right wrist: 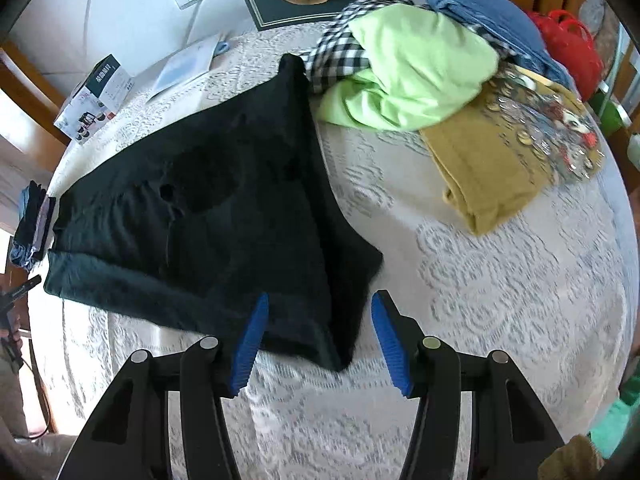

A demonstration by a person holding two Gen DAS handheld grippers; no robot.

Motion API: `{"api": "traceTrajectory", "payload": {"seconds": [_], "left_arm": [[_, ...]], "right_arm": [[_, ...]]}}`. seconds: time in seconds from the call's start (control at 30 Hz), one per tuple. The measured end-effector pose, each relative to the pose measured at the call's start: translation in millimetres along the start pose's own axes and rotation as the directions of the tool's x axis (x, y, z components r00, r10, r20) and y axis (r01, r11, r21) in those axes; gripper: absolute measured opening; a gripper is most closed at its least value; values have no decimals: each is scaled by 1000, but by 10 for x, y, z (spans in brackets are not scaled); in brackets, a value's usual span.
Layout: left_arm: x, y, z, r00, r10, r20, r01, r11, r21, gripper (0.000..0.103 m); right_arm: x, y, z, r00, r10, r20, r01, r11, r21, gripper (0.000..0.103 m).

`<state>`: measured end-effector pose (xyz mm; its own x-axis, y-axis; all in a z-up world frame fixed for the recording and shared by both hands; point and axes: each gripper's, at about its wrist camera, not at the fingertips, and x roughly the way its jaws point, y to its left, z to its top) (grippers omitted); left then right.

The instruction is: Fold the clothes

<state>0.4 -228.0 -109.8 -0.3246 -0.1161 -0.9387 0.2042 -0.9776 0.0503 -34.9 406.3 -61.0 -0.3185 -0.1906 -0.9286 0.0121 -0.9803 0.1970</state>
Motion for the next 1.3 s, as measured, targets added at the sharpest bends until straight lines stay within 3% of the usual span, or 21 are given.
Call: {"api": "traceTrajectory", "payload": {"seconds": [0.2,0.3,0.53,0.6,0.7,0.73,0.77,0.8,0.83,1.03,1.13,1.2,1.27,1.3], "left_arm": [[364,-86,13,997,27,-74,-26,1000,16,54],[361,-9,-63,998,14,-61,-15,1000,-15,54],[355,224,-177,995,-90,-39,84,988,-128,55],[430,215,-169,995,-89,-47,82,988,-128,56],[524,151,-168,998,-30,-53,24,995,-100,56],[538,134,-171,999,-12,-50,8,996,-92,48],[532,136,-181,999,-9,-46,4,995,-96,23],[528,142,-192,999,-4,-45,-1,995,-100,13],[529,163,-207,999,7,-48,-12,995,-102,9],[492,468,-354,996,33,-79,-45,988,-150,3],[528,691,-402,989,124,-85,-134,982,-130,1],[588,854,-417,994,41,-98,-57,984,-169,2],[564,945,-429,996,-4,-84,-13,979,-202,4],[529,942,-433,998,-2,-70,-12,981,-193,6]], "right_arm": [[290,-90,-11,999,-10,-43,13,998,67,55],[296,-136,-79,999,-4,-49,9,995,103,65],[385,-157,-239,996,21,-90,-7,990,144,69],[458,-145,-249,994,18,-103,-2,989,149,70],[560,-82,-251,993,3,-120,13,991,134,68],[586,-42,-252,992,-16,-126,31,993,116,56],[583,3,-246,990,-41,-134,54,994,94,37],[576,49,-241,988,-66,-141,76,994,73,5],[548,75,-243,988,-59,-143,70,995,75,4],[338,149,-332,990,-35,-138,51,992,118,4],[291,219,-382,991,-46,-129,60,993,105,4],[320,220,-383,991,-61,-116,73,992,101,6],[356,147,-383,986,-103,-134,120,985,127,26],[318,139,-390,987,-104,-125,120,983,136,43]]}}
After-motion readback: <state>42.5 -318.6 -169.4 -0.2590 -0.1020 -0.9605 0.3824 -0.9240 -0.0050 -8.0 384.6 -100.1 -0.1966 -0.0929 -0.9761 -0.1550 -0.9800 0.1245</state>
